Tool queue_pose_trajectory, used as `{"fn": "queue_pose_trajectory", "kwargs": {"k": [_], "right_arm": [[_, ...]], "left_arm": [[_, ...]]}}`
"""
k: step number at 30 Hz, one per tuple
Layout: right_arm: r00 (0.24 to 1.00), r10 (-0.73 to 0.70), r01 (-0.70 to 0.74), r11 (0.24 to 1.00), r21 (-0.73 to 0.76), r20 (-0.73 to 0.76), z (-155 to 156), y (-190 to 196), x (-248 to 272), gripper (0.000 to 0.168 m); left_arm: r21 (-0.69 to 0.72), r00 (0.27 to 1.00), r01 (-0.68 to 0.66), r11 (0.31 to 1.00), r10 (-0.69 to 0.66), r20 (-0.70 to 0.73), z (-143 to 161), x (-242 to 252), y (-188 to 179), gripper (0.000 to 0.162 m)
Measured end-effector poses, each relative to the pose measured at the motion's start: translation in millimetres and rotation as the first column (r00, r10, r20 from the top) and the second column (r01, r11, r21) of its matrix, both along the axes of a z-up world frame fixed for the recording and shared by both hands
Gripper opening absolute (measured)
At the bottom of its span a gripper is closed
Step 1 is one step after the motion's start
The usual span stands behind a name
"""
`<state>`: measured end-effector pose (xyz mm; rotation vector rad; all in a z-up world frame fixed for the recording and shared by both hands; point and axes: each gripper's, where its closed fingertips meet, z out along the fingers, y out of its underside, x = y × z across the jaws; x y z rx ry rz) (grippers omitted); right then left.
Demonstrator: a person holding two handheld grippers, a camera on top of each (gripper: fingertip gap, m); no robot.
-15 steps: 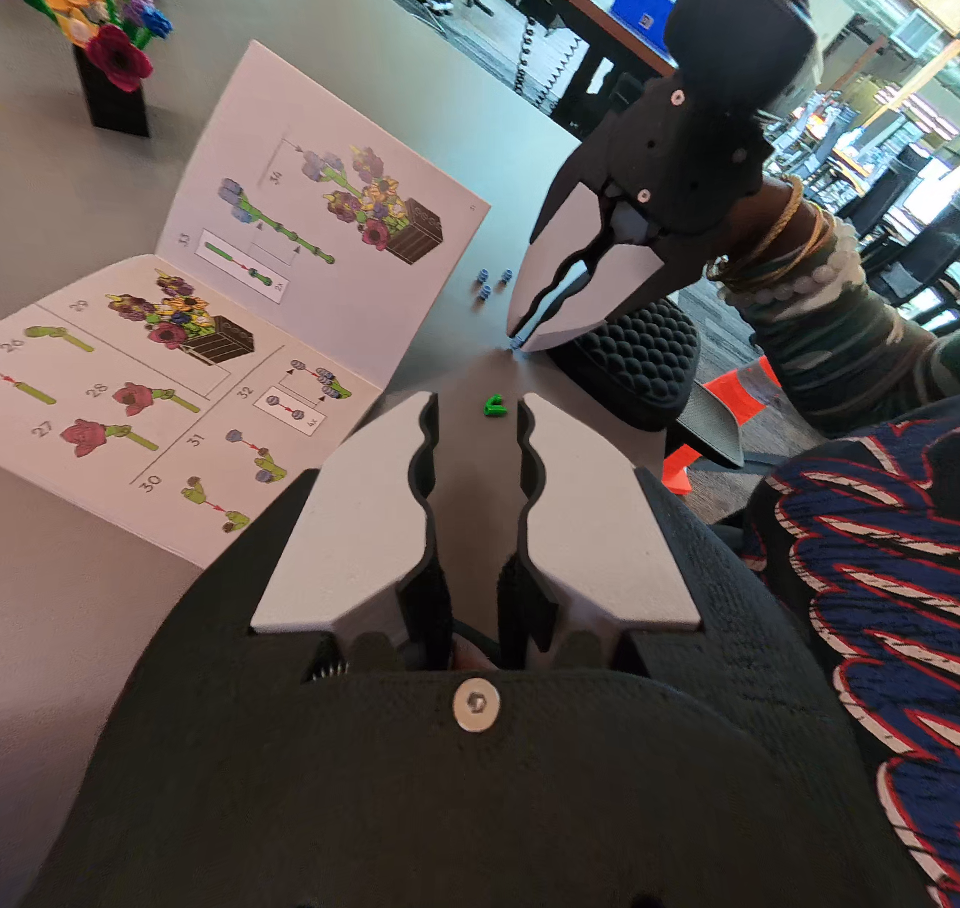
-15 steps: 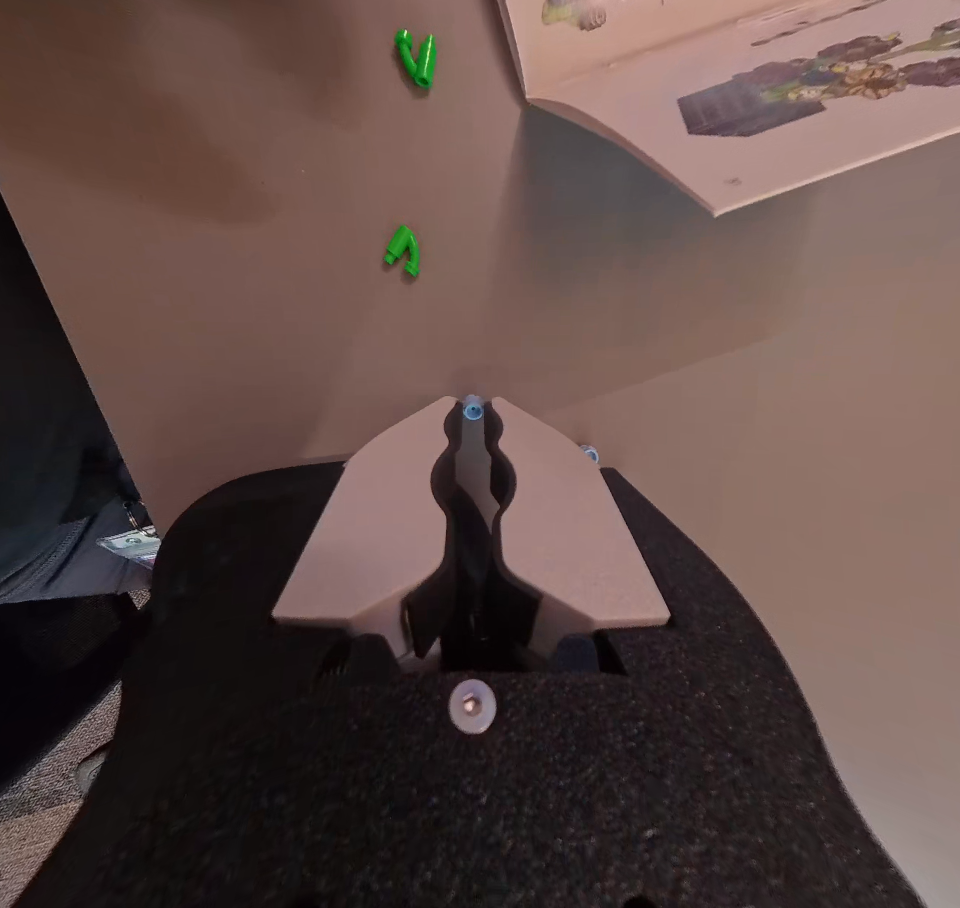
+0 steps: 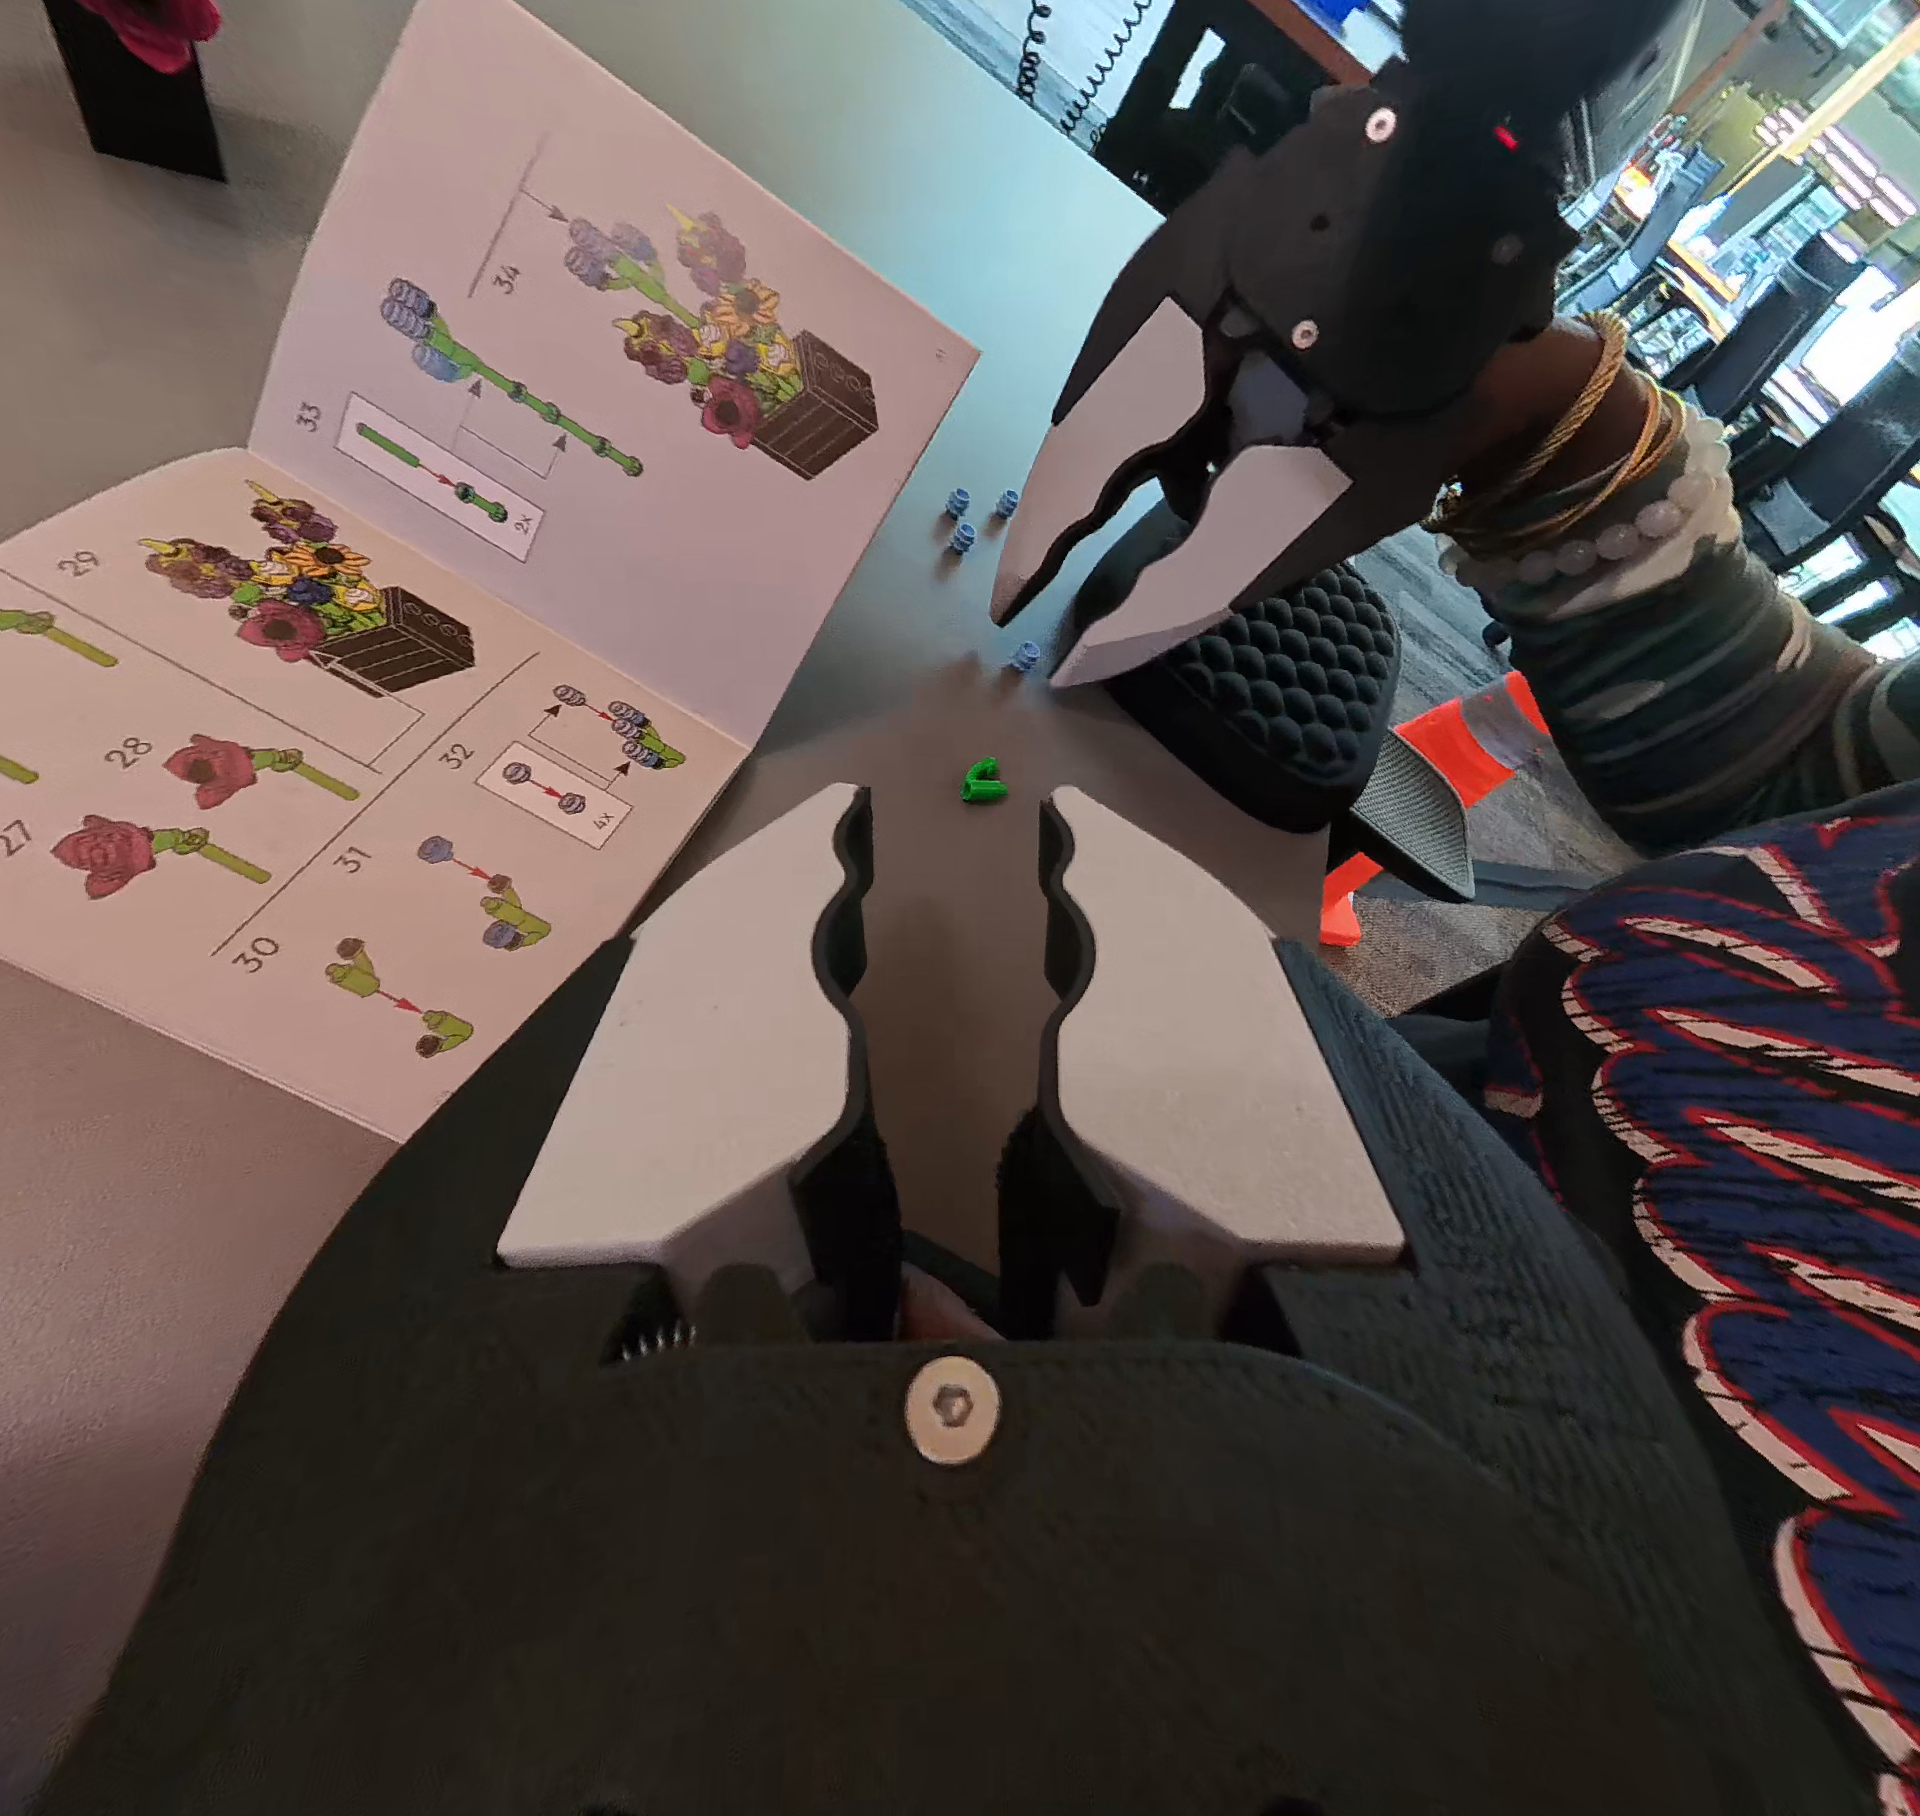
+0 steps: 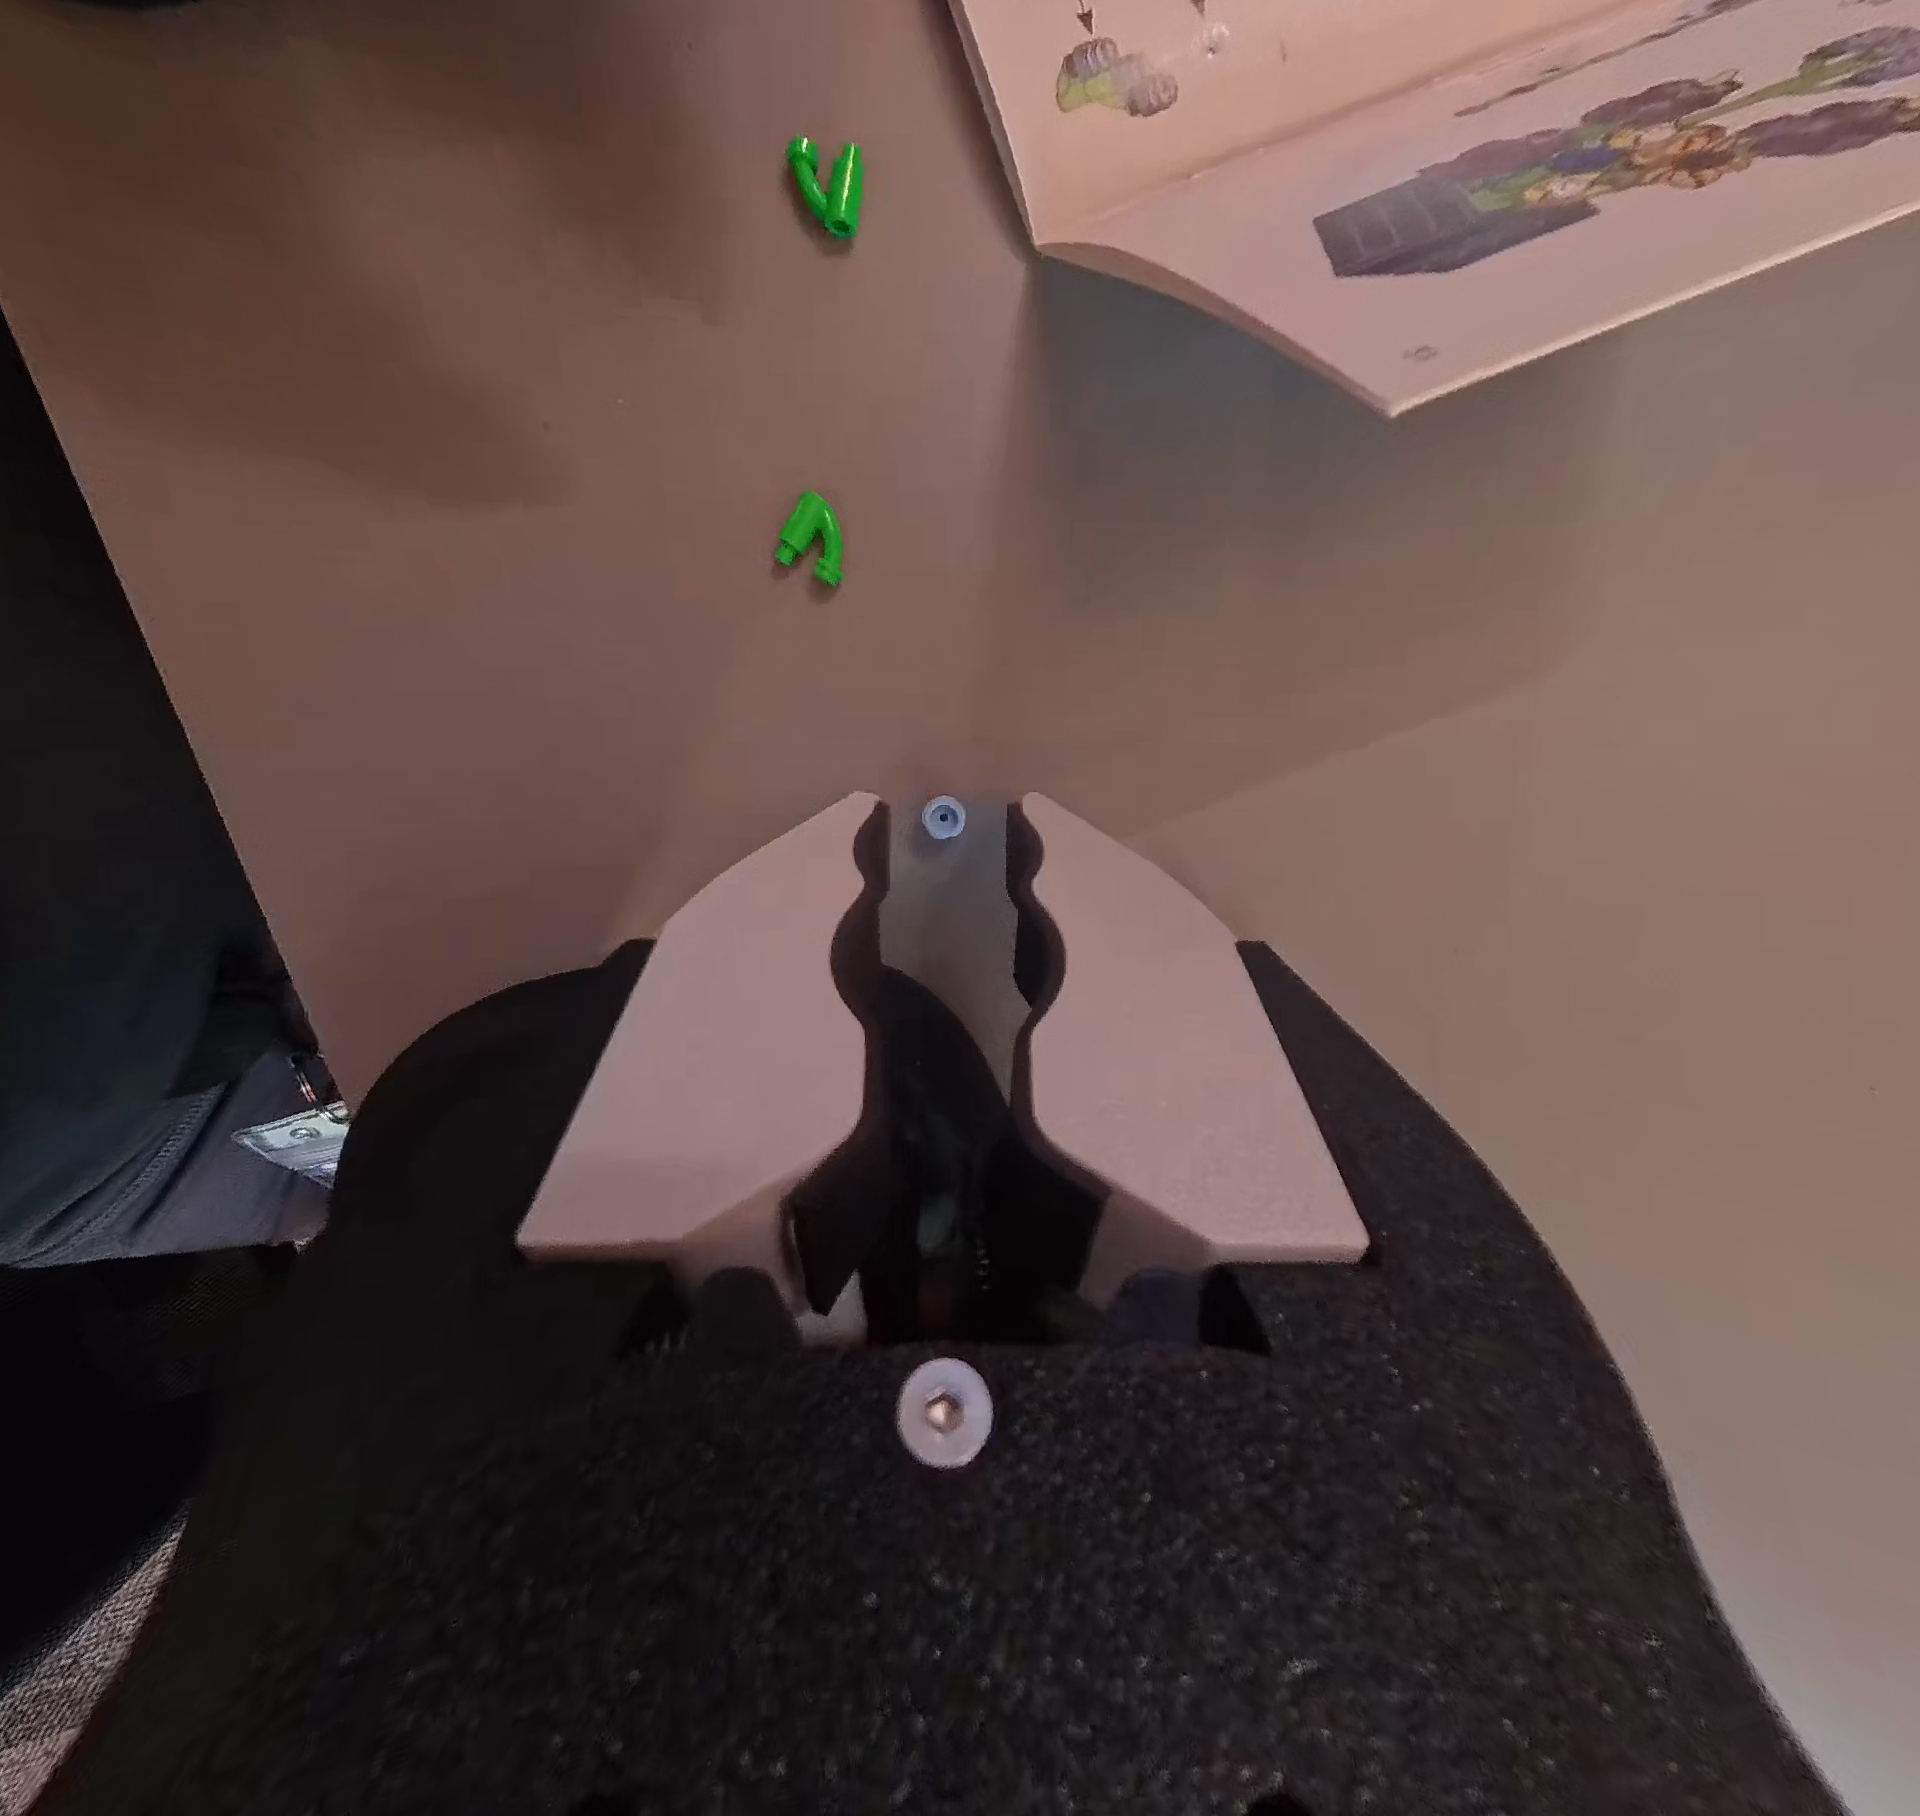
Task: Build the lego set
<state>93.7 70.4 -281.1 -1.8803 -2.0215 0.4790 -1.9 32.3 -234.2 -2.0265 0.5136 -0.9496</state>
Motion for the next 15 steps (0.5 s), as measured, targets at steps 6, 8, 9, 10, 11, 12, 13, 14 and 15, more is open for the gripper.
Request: {"fn": "queue_pose_trajectory", "kwargs": {"k": [6,8,9,10,11,12,13,14,15], "right_arm": [[0.995,0.001,0.000,1.000,0.008,-0.102,9.9,-5.0,-13.5,0.024],[0.982,0.000,-0.005,1.000,-0.025,-0.188,18.0,-11.8,-27.2,0.016],[0.979,0.015,-0.025,0.999,-0.048,-0.203,19.0,-17.5,-31.1,0.012],[0.978,0.027,-0.039,0.998,-0.057,-0.206,18.2,-20.9,-33.6,0.010],[0.979,0.034,-0.045,0.998,-0.054,-0.200,15.8,-22.1,-35.3,0.009],[0.981,0.042,-0.052,0.997,-0.052,-0.190,12.7,-23.3,-36.4,0.009],[0.981,0.049,-0.059,0.997,-0.053,-0.186,10.2,-24.8,-38.0,0.010],[0.980,0.048,-0.060,0.997,-0.054,-0.194,9.3,-25.8,-41.1,0.010],[0.976,0.041,-0.054,0.997,-0.055,-0.215,10.1,-26.7,-46.4,0.010]], "left_arm": [[0.008,0.999,-0.018,1.000,0.018,-0.030,-2.3,-0.9,1.4,0.037],[0.005,0.999,-0.005,1.000,0.006,-0.038,-3.4,0.4,0.4,0.039],[0.003,0.999,0.003,1.000,-0.003,-0.044,-4.2,1.4,-0.3,0.039],[0.001,0.999,0.010,1.000,-0.010,-0.050,-5.0,2.2,-0.9,0.039],[-0.001,0.998,0.016,1.000,-0.016,-0.054,-5.7,2.9,-1.4,0.039],[-0.003,0.998,0.021,1.000,-0.021,-0.057,-6.2,3.5,-1.8,0.039],[-0.006,0.998,0.023,1.000,-0.023,-0.059,-6.6,3.6,-1.9,0.039],[-0.008,0.998,0.020,1.000,-0.021,-0.058,-6.7,3.3,-1.5,0.039],[-0.009,0.999,0.016,1.000,-0.016,-0.052,-6.4,2.8,-1.0,0.039]]}}
